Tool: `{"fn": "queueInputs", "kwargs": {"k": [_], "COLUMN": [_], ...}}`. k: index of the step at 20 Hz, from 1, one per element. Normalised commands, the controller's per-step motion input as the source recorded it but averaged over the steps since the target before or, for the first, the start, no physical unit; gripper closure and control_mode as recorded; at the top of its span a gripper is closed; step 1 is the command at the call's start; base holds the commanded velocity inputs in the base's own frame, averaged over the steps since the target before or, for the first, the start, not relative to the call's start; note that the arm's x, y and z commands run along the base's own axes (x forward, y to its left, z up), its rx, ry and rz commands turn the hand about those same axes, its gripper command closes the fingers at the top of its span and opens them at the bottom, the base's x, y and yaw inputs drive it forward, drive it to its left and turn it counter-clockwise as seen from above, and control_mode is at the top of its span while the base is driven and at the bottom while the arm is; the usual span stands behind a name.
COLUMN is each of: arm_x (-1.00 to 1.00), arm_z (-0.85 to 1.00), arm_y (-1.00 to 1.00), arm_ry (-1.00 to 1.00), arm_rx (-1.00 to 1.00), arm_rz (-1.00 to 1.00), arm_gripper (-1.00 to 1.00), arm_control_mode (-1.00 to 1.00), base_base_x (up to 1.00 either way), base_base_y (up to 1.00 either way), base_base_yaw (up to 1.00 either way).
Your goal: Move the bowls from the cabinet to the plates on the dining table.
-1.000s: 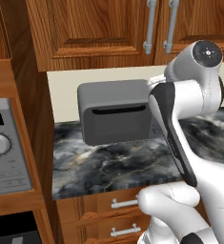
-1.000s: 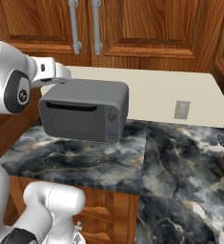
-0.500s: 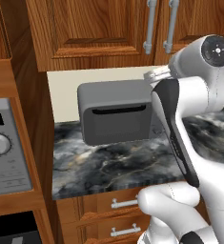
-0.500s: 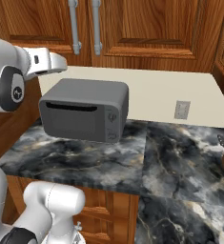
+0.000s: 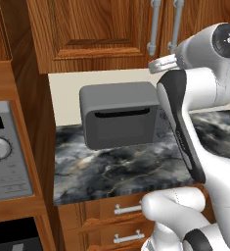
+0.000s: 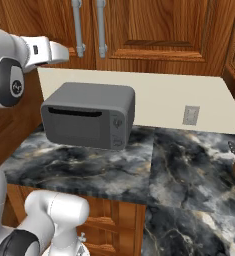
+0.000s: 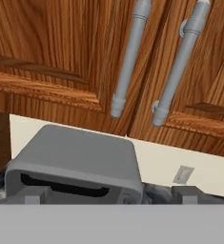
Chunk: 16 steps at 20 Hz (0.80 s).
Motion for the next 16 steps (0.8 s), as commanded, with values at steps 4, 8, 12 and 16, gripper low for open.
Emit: {"fn": "queueInputs", "kwargs": {"k": [4, 8, 12, 16], "arm_x": [0.04, 0.07, 0.19, 0.29], "arm_z": [0.34, 0.19, 0.05, 0.0], "arm_y": [0.0, -0.01, 0.0, 0.0], "arm_ry": [0.04, 0.03, 0.0, 0.0], "arm_rx": [0.06, 0.07, 0.04, 0.01], "arm_rz": [0.0, 0.0, 0.0, 0.0], "arm_gripper": [-1.0, -1.0, -1.0, -1.0], "arm_control_mode": [-1.0, -1.0, -1.0, -1.0], "base_base_x": [0.0, 0.0, 0.0, 0.0], "base_base_y": [0.0, 0.0, 0.0, 0.0], "base_base_yaw": [0.0, 0.0, 0.0, 0.0]}}
